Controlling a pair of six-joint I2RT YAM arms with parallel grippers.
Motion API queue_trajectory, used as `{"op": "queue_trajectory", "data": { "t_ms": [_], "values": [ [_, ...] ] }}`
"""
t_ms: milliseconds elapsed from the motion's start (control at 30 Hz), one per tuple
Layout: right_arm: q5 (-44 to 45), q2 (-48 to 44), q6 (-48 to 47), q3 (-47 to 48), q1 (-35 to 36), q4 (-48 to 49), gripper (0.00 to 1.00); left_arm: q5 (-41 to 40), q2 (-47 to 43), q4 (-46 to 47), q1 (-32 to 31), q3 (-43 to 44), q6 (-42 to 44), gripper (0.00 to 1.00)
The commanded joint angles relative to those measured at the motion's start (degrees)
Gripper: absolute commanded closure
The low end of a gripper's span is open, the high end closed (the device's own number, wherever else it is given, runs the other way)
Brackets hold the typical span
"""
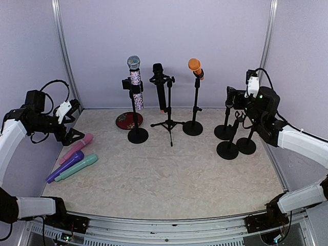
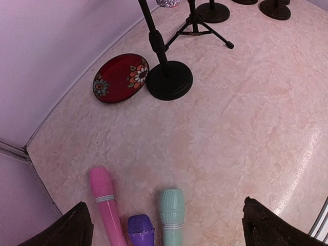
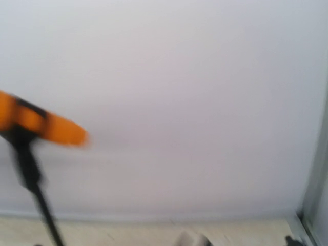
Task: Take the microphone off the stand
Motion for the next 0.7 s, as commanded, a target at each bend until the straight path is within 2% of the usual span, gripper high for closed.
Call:
{"op": "queue_trajectory", "data": {
  "t_ms": [0,233,500,667],
  "values": [
    [-2.5,4.6,-9.5,8.9,4.6,-1.4,0.0,2.0,-0.1,1.2,-0.4,1.1,-0.6,0.01],
    [-4.9,20.4,-23.0,27.1,8.6,-6.3,0.0,2.2,-0.2,0.8,-0.4,1.1,-0.5,0.01],
    [-3.5,28.7,-31.3,33.8,9.0,-3.2,0.0,2.7,-1.1,-0.1,-0.4,1.6,-0.1,0.01],
    [-1.0,32.8,-34.5,36.6,9.0,3.3,0.01,2.7,-1.2,-0.3,-0.4,2.1,0.2,0.01]
  ]
}}
